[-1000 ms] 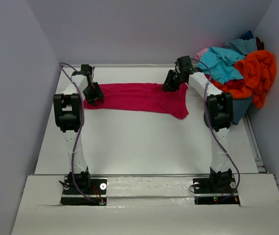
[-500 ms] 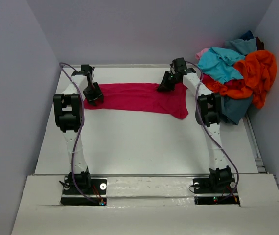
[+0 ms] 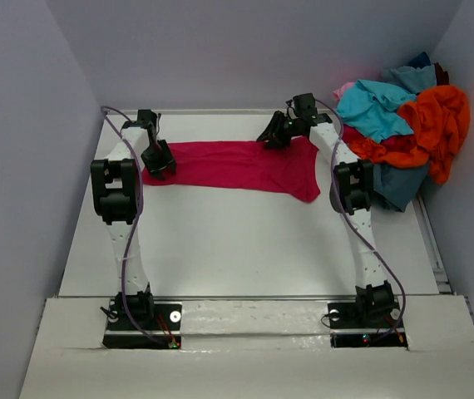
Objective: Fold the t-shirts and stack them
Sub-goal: Fold the tshirt
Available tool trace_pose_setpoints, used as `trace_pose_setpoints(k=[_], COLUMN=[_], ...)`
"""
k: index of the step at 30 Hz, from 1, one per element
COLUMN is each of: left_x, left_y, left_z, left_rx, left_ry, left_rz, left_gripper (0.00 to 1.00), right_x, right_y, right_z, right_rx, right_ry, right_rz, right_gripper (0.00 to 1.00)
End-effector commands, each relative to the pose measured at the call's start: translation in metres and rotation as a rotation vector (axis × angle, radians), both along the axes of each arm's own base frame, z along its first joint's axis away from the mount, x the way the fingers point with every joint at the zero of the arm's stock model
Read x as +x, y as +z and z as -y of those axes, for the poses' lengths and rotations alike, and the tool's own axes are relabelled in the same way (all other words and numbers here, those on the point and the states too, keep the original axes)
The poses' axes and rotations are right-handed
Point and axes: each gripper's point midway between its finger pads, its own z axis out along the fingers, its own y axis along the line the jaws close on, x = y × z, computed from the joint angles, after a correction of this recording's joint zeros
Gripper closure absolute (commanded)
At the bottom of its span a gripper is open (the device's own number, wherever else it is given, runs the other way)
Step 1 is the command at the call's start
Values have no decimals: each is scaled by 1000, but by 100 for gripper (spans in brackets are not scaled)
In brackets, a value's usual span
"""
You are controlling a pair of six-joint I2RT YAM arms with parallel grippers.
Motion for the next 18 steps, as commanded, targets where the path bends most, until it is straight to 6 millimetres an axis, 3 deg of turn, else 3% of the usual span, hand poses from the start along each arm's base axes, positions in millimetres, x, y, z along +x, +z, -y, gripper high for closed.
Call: trace_pose_setpoints(k=[1,3,4,5,6,9,10,11,12,13,15,16,18], left_x=[0,0,1,0,0,1,1,2,2,2,2,1,0], left_y=[15,16,19,18,19,19,19,20,20,19,20,20,19], left_z=[-3,-3,-4,-4,-4,-2,-2,0,0,1,1,1,2], left_rx=[8,9,17,16,14,6,3,-5,-7,-11,-14,-14,-17], left_ry=[-5,-4,-3,-4,-3,-4,-3,-3,-3,-4,-5,-5,-6], left_rz=[24,24,35,33,36,41,44,47,51,51,57,56,54], left_gripper=[43,43,43,43,43,43,43,43,43,43,43,43,43], right_x=[8,3,-9,-7,-12,-35,-32,-47,-54,-66,-75,-79,-90], right_y=[17,8,11,9,21,32,55,38,64,51,58,74,70], right_z=[-16,-16,-3,0,6,26,27,34,38,43,53,55,61], right_rx=[95,89,9,-9,-41,-133,-131,-160,-158,-181,-216,-215,-236], right_ry=[23,29,15,0,-7,-54,-69,-79,-92,-99,-122,-127,-138], right_rz=[33,2,0,4,21,-19,32,-14,28,-1,11,43,24], right_gripper=[51,52,54,54,54,56,56,56,57,57,57,57,57])
